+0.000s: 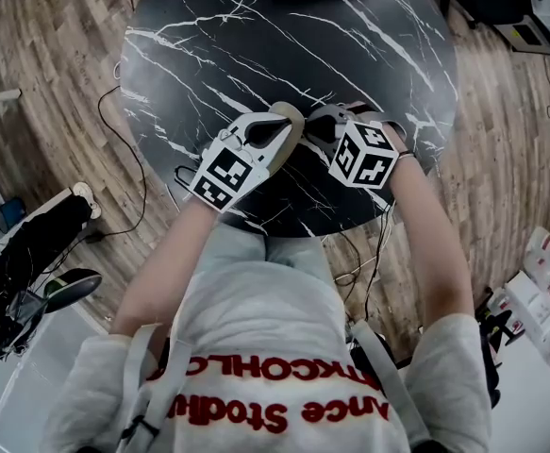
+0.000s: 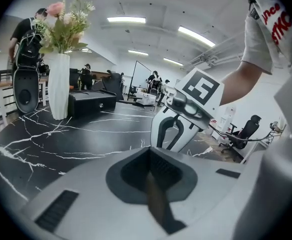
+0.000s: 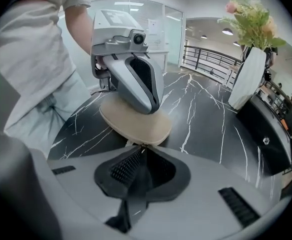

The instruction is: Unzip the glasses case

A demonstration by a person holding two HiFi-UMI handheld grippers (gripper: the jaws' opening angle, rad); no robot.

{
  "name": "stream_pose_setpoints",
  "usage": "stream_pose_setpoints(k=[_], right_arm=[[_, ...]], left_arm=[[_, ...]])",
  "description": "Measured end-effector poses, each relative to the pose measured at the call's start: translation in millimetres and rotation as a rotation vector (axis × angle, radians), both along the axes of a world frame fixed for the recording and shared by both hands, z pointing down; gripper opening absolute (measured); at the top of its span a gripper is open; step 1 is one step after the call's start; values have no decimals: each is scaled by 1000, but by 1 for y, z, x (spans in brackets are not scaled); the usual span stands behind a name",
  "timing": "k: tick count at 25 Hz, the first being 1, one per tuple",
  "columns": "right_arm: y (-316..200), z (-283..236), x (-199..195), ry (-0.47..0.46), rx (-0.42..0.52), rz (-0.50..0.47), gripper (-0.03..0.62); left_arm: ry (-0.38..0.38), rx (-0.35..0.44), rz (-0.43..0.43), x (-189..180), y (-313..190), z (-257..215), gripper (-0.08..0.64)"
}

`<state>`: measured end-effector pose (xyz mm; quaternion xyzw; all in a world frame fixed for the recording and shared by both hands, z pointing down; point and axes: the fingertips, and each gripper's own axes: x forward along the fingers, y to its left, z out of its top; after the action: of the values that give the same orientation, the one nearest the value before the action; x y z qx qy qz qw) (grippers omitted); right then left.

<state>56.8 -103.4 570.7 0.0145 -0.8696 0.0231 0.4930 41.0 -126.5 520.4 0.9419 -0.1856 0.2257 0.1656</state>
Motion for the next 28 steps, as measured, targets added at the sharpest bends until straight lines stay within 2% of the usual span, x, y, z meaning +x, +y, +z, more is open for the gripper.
stream_pose_setpoints(k=[9,28], right_arm=[[9,-2,-5,-78,-23,166,46],[45,-4,-27,-167,-43,368,37]], left_arm=[[3,7,1,0,0,0,6],[7,12,3,0,0,0,6]])
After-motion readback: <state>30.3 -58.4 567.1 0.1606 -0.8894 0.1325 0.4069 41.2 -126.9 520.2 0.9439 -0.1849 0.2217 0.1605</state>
